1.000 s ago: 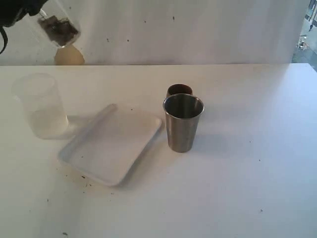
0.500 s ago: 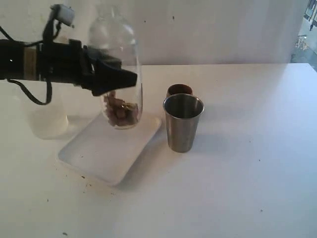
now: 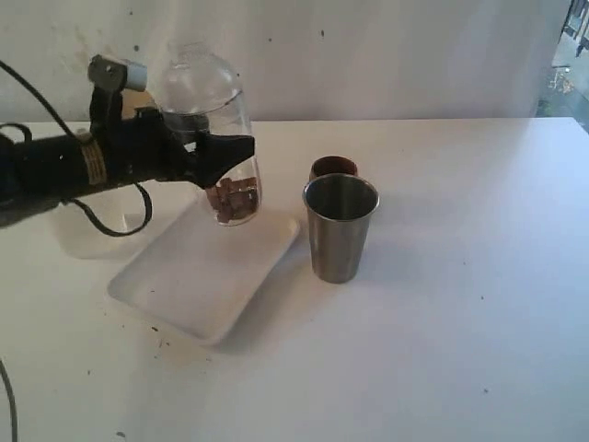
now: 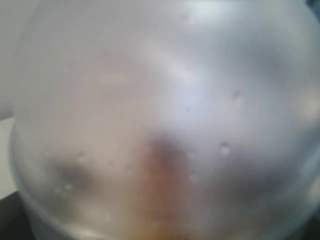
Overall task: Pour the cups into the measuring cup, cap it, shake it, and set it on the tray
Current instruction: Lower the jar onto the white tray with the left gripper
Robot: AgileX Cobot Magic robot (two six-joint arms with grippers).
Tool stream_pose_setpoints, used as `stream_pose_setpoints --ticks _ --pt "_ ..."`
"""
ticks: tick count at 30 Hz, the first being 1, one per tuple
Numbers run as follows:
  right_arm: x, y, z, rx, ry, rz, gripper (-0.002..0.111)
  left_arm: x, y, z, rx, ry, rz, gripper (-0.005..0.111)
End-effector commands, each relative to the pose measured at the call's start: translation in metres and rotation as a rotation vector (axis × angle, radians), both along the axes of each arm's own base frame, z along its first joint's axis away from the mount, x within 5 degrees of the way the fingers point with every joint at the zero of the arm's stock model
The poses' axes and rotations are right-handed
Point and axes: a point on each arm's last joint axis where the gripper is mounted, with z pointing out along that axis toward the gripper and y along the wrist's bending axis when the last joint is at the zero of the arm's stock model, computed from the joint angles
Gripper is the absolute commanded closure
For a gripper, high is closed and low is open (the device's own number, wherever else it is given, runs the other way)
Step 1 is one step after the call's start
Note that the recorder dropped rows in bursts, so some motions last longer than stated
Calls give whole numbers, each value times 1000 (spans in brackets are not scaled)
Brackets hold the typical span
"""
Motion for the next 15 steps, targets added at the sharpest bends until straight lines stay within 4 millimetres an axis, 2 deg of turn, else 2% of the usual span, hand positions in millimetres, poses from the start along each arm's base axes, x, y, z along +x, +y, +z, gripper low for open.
stream_pose_setpoints --ticks 1,5,8,15 --pt "0 0 -1 -1 -6 -2 108 -17 10 -18 -112 -144 91 107" --pt "0 0 -1 -1 -6 -2 108 -29 13 -41 -51 -113 81 107" --pt "0 0 -1 -1 -6 -2 108 -30 13 -53 -19 -102 75 107" --pt "0 0 -1 -1 -6 -2 108 -29 12 -62 -43 -94 65 104"
